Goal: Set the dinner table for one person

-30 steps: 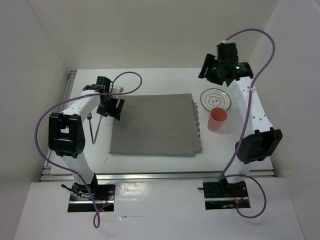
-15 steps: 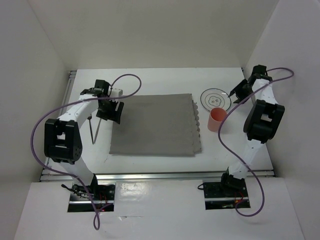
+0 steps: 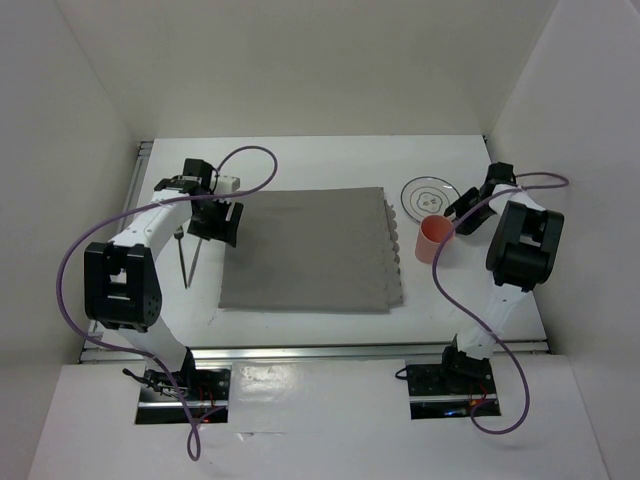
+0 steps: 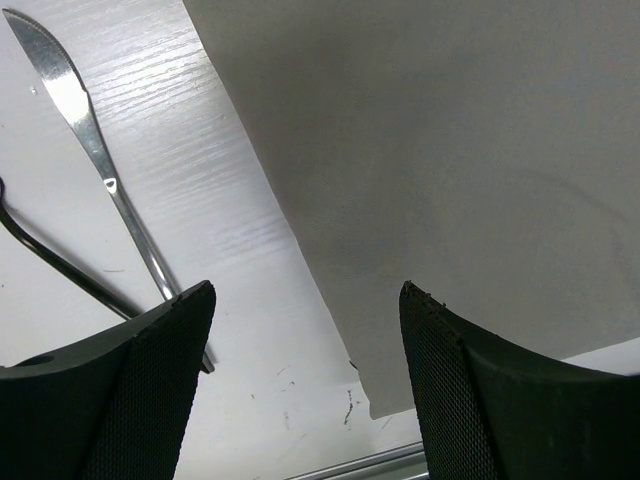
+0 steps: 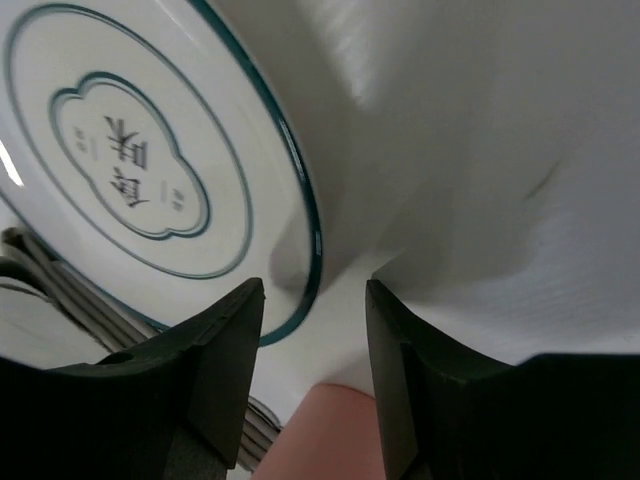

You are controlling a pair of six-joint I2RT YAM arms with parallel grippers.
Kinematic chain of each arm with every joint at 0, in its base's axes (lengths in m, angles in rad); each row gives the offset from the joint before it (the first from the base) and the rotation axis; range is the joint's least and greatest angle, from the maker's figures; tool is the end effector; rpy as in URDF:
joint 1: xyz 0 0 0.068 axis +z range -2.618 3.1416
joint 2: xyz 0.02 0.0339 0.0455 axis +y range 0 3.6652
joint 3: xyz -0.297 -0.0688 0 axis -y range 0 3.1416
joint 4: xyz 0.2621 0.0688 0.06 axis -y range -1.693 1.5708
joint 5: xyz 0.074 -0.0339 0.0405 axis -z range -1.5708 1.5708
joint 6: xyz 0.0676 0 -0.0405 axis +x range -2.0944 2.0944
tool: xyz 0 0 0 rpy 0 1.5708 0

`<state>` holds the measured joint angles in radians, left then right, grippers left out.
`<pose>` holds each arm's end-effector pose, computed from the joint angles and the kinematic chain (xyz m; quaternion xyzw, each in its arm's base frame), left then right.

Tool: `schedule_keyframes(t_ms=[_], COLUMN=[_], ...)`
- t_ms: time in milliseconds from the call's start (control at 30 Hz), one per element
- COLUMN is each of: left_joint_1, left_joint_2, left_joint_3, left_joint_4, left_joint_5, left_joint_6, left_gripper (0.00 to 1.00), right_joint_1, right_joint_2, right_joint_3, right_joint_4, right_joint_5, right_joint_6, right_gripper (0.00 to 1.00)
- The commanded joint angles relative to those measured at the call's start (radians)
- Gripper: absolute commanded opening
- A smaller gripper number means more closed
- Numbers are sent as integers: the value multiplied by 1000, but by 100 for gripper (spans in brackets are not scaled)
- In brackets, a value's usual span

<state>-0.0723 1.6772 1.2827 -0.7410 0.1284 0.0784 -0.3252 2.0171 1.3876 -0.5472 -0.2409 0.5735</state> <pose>0.3744 -0.0358 0.2356 0.0872 0.9706 -0.0620 0.2157 0.4306 -0.1282 0.1467 0.4017 0.8871 0.1410 0.1783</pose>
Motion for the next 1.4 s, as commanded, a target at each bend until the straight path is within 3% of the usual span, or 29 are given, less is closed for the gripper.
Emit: schedule_keyframes(t_ms=[0, 267, 367, 400, 467, 767, 1000, 1267, 1367], left_joint_1=[8, 8, 8, 8, 8, 8, 8, 62, 104], left_joint_2=[-8, 1, 1, 10, 10, 1, 1, -53, -77], left_joint_3=[0, 0, 21, 32, 32, 41, 30, 9, -11], left_joint_4=[-29, -40, -58, -70, -70, -70, -46, -28, -18], left_joint_5=[4, -68, -79, -70, -70, -101, -121, -87, -98], left_joint_6=[11, 11, 11, 11, 11, 11, 20, 20, 11], left_gripper=[81, 81, 81, 81, 81, 82, 82, 82, 82], right_joint_1=[-5, -5, -5, -5, -5, -5, 159, 345, 464], right_joint_2=[-32, 58, 104, 117, 135, 108, 72, -34, -92], right_joint_3=[-48, -94, -104, -104, -92, 74, 359, 378, 271], right_joint_4=[176, 309, 343, 343, 354, 388, 273, 311, 285], right_joint_5=[-11, 0, -15, -15, -15, -164, -133, -221, -267], right_joint_6=[32, 86, 100, 126, 135, 94, 77, 127, 106], right_gripper=[55, 56, 37, 14, 0, 0, 0, 0, 0])
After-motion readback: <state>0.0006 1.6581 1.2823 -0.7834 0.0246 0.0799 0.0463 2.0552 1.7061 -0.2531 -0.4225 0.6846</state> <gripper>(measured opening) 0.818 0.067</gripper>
